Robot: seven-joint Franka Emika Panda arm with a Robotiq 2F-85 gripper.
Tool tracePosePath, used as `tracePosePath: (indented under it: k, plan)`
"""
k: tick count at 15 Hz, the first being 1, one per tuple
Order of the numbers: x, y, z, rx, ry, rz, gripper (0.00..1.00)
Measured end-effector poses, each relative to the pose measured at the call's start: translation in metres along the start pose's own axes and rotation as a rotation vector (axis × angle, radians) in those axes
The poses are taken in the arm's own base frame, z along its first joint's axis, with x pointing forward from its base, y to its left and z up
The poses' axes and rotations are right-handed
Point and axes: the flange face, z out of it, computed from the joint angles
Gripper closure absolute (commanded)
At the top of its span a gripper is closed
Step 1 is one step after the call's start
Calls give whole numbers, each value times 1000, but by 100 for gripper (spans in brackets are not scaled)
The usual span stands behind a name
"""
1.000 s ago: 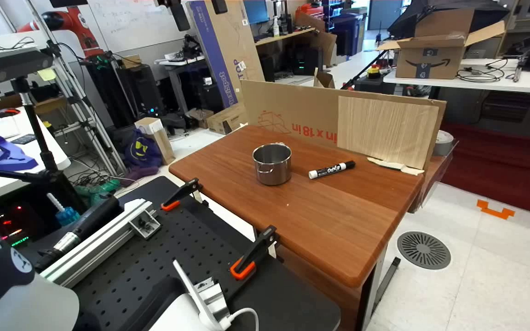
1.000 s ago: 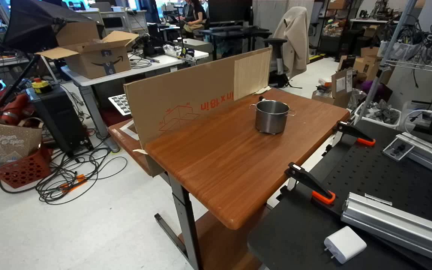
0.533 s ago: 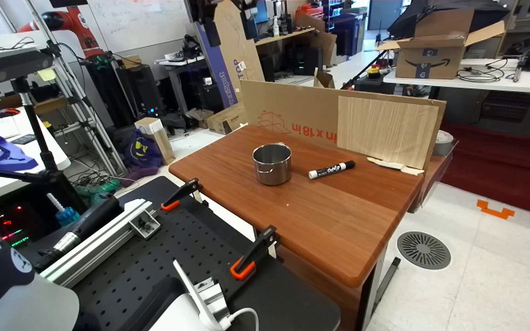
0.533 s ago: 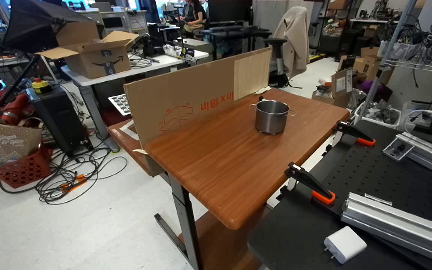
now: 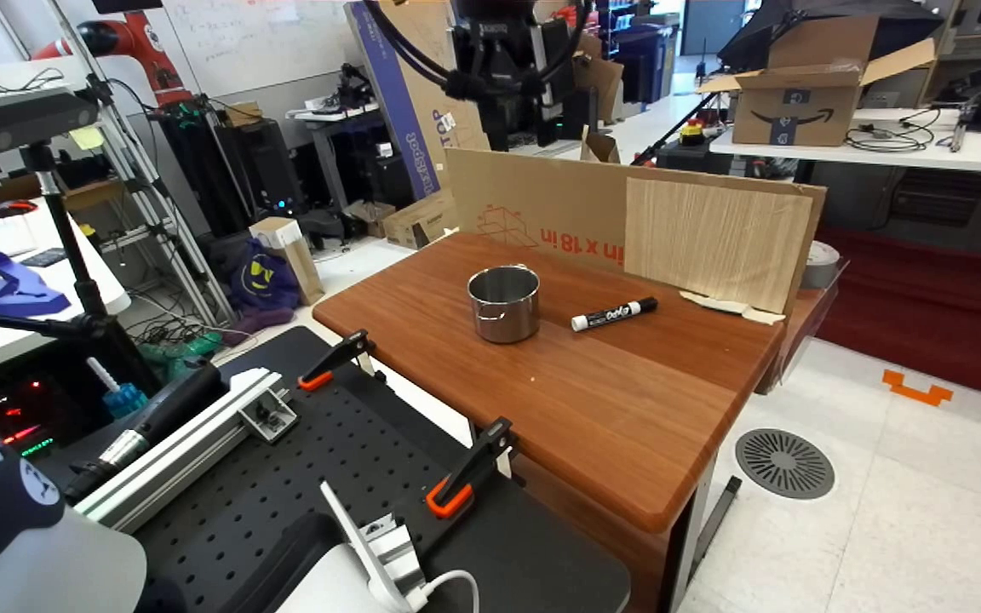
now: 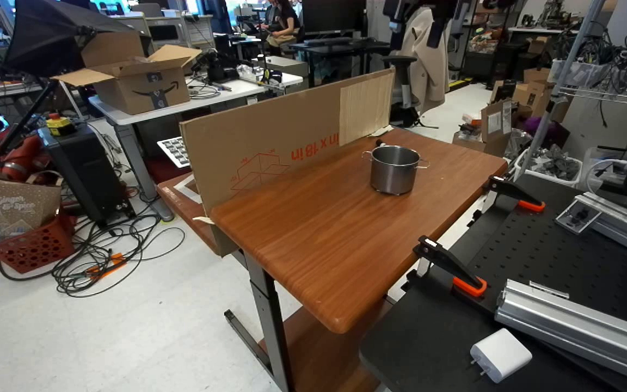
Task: Put the marker in the pot
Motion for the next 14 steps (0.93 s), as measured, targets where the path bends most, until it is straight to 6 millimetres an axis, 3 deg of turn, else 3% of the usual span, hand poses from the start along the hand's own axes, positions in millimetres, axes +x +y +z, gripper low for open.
tracePosePath:
  k: [7, 14]
  plan:
    - [49, 58, 76, 41, 1, 210, 0]
    - [82, 72, 142, 43, -12, 339, 0]
